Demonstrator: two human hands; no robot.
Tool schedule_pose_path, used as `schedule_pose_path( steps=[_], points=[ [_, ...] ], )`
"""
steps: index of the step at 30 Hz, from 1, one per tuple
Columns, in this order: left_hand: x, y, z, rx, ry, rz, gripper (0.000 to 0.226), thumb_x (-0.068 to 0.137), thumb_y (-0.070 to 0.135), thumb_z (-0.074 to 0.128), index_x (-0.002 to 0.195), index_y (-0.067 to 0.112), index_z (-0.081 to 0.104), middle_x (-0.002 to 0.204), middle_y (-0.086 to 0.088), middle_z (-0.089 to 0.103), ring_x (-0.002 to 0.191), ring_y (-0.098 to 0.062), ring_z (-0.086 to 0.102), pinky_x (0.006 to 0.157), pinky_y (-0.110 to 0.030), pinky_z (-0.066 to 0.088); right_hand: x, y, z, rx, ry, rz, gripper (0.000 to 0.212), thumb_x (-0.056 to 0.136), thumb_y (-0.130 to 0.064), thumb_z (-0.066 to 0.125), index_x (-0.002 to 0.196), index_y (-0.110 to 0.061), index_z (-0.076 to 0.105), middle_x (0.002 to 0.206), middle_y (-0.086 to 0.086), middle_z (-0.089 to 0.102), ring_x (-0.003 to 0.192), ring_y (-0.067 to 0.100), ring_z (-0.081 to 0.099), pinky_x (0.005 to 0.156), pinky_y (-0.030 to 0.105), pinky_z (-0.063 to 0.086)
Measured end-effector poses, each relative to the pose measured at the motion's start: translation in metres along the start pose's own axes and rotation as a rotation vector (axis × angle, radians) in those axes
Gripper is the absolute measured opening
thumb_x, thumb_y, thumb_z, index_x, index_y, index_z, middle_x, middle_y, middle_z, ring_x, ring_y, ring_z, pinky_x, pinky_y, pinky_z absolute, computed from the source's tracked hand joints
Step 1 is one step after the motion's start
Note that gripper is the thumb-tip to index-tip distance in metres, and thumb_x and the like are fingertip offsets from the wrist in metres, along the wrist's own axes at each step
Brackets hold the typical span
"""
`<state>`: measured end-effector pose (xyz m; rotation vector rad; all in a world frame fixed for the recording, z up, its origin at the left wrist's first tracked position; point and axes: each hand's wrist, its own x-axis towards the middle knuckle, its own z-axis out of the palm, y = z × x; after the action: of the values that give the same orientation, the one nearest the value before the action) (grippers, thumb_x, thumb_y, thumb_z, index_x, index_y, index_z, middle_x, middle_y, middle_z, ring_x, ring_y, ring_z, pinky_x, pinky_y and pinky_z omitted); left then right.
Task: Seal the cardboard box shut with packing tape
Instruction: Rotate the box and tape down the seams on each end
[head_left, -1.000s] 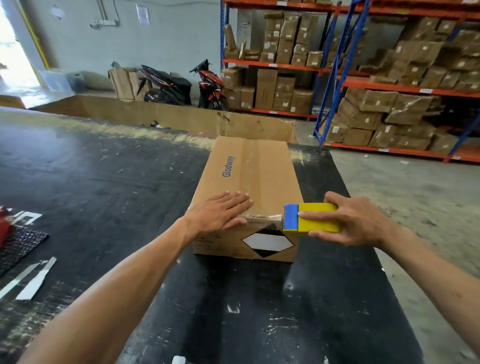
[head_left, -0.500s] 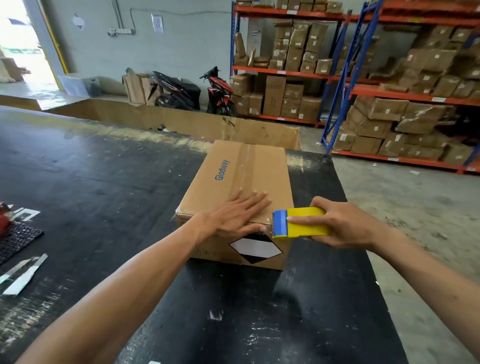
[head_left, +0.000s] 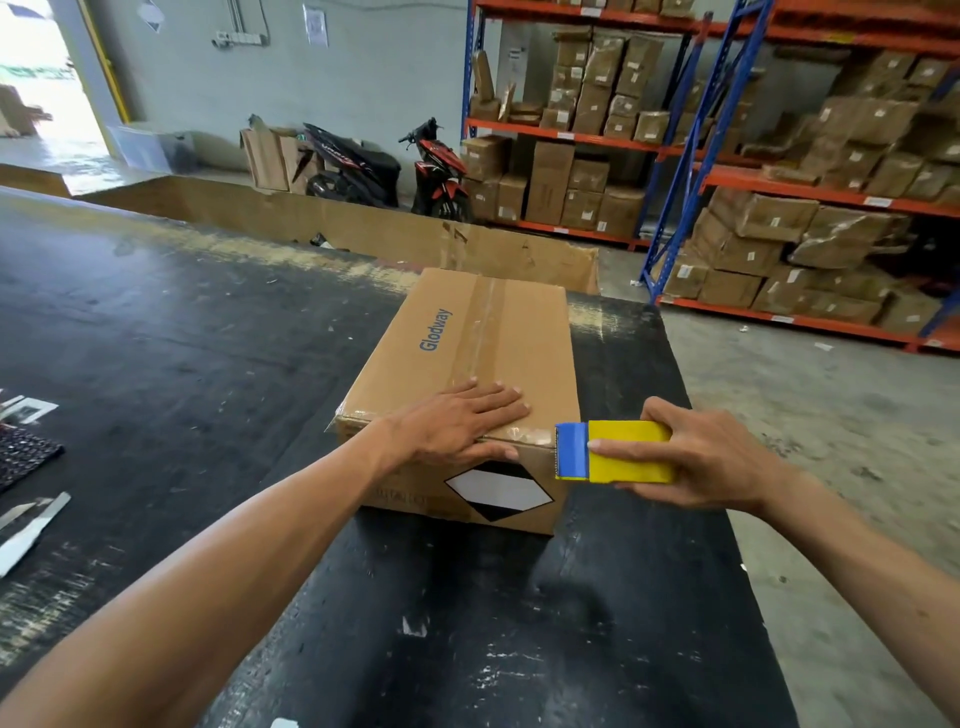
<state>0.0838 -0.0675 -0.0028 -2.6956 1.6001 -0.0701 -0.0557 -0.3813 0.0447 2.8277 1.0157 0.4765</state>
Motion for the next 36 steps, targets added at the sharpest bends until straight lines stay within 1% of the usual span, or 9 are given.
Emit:
schedule_pose_path(
  steps=[4, 9, 13, 15, 17, 19, 21, 24, 36],
  points=[
    [-0.001, 0.002, -0.001, 0.007, 0.007, -0.005, 0.073, 0.096, 0.065, 0.022, 0.158, 0.030, 0.007, 0.165, 0.004, 0.007, 0.151, -0.014, 0.004, 0.124, -0.037, 0.001, -0.020, 0.009, -0.007, 0.001, 0.041, 0.050, 0.057, 0.088, -0.066, 0.052, 0.142, -0.048, 0.045, 0.091, 0.002, 0.051, 0.057, 0.012, 0.046, 0.044, 0.022, 0.038],
    [0.000, 0.001, 0.003, 0.013, 0.020, -0.002, 0.075, 0.095, 0.070, 0.019, 0.158, 0.031, 0.009, 0.165, 0.005, 0.009, 0.151, -0.014, 0.005, 0.124, -0.038, 0.002, -0.021, 0.010, 0.003, -0.021, 0.028, 0.065, 0.057, 0.089, -0.064, 0.050, 0.142, -0.044, 0.045, 0.091, 0.003, 0.051, 0.062, 0.006, 0.037, 0.049, 0.017, 0.029],
    [0.000, 0.001, 0.002, 0.006, 0.042, 0.003, 0.077, 0.093, 0.072, 0.020, 0.157, 0.031, 0.016, 0.164, 0.005, 0.016, 0.151, -0.014, 0.011, 0.124, -0.039, 0.008, -0.030, 0.013, 0.006, 0.009, 0.043, 0.049, 0.055, 0.095, -0.068, 0.041, 0.144, -0.043, 0.043, 0.093, 0.004, 0.053, 0.061, 0.009, 0.048, 0.046, 0.020, 0.040],
    [0.001, 0.006, -0.001, 0.025, 0.061, -0.027, 0.077, 0.093, 0.073, 0.024, 0.156, 0.029, 0.024, 0.162, 0.003, 0.024, 0.150, -0.016, 0.020, 0.123, -0.039, 0.013, -0.029, 0.013, 0.009, 0.010, 0.054, 0.053, 0.055, 0.095, -0.069, 0.040, 0.144, -0.044, 0.045, 0.092, 0.004, 0.052, 0.061, 0.009, 0.047, 0.044, 0.024, 0.045],
    [0.009, 0.019, -0.005, 0.107, 0.124, -0.044, 0.084, 0.088, 0.075, 0.024, 0.148, 0.019, 0.040, 0.151, -0.006, 0.046, 0.139, -0.025, 0.042, 0.119, -0.045, 0.019, -0.026, 0.012, 0.013, 0.022, 0.079, 0.082, 0.054, 0.094, -0.069, 0.042, 0.141, -0.044, 0.050, 0.092, 0.003, 0.052, 0.062, 0.007, 0.040, 0.044, 0.026, 0.045],
    [0.026, 0.035, -0.005, 0.239, 0.191, -0.003, 0.088, 0.089, 0.075, 0.023, 0.145, 0.011, 0.041, 0.138, -0.014, 0.055, 0.128, -0.030, 0.052, 0.118, -0.052, 0.023, -0.026, 0.010, 0.016, 0.043, 0.102, 0.118, 0.053, 0.093, -0.069, 0.044, 0.138, -0.044, 0.056, 0.091, 0.002, 0.051, 0.063, 0.005, 0.035, 0.045, 0.024, 0.042],
    [0.039, 0.049, 0.004, 0.261, 0.235, 0.056, 0.083, 0.096, 0.069, 0.023, 0.153, 0.009, 0.026, 0.152, -0.019, 0.041, 0.141, -0.032, 0.038, 0.118, -0.054, 0.021, -0.026, 0.010, 0.017, 0.054, 0.104, 0.124, 0.053, 0.092, -0.069, 0.045, 0.137, -0.043, 0.058, 0.090, 0.001, 0.051, 0.062, 0.005, 0.034, 0.046, 0.022, 0.039],
    [0.047, 0.051, 0.011, 0.203, 0.119, 0.074, 0.074, 0.102, 0.058, 0.014, 0.157, 0.010, 0.006, 0.164, -0.013, 0.014, 0.152, -0.028, 0.013, 0.123, -0.046, 0.011, -0.026, 0.010, 0.018, 0.039, 0.084, 0.119, 0.054, 0.092, -0.068, 0.046, 0.139, -0.044, 0.056, 0.091, 0.000, 0.050, 0.064, 0.005, 0.036, 0.047, 0.022, 0.040],
    [0.051, 0.042, 0.014, 0.186, 0.047, 0.090, 0.083, 0.094, 0.063, 0.002, 0.157, 0.009, 0.004, 0.165, -0.013, 0.006, 0.152, -0.025, 0.005, 0.123, -0.039, 0.002, -0.032, 0.009, 0.009, 0.056, 0.034, 0.144, 0.057, 0.089, -0.064, 0.052, 0.143, -0.046, 0.047, 0.092, 0.001, 0.049, 0.063, 0.008, 0.043, 0.048, 0.024, 0.042]
  ],
)
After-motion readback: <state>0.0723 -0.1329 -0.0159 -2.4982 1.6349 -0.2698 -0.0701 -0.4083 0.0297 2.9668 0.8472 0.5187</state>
